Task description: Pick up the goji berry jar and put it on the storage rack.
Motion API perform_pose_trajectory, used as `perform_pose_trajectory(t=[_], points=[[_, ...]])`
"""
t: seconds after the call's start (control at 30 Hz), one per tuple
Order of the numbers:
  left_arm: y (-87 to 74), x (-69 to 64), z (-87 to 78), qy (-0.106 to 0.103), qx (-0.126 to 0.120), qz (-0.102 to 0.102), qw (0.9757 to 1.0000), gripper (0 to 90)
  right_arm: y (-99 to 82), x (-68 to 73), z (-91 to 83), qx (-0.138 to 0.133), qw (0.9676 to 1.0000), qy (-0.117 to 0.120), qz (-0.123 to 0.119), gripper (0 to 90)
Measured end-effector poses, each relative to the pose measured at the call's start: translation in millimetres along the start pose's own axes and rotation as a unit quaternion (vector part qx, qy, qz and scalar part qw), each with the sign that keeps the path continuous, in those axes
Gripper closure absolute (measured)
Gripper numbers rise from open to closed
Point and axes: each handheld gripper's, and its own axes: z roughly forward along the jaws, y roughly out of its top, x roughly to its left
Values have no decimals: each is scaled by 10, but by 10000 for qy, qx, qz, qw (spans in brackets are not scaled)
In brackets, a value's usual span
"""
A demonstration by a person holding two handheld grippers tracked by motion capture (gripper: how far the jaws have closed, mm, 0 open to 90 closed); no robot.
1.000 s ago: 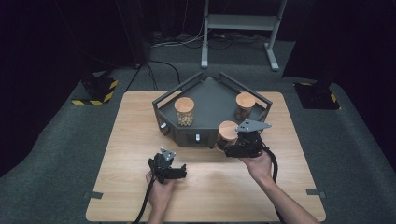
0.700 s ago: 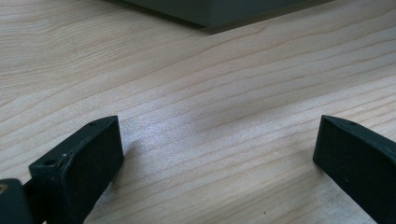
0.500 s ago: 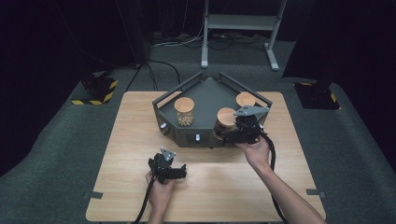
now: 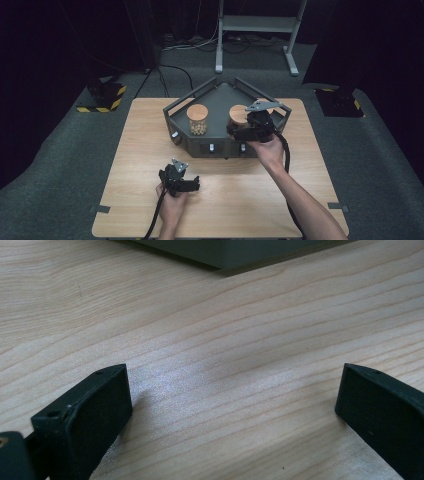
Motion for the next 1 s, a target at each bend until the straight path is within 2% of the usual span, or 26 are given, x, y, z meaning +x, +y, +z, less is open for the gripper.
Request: perform_pose_trajectory(t=[0.47, 1.0], points=[[-1, -1, 0, 1, -2, -3, 10000, 15, 280, 42, 160, 102, 9996, -261, 75, 253], [1, -1, -1, 11, 0, 18, 10000, 15, 367, 78, 485, 354, 9983, -437, 181, 253]])
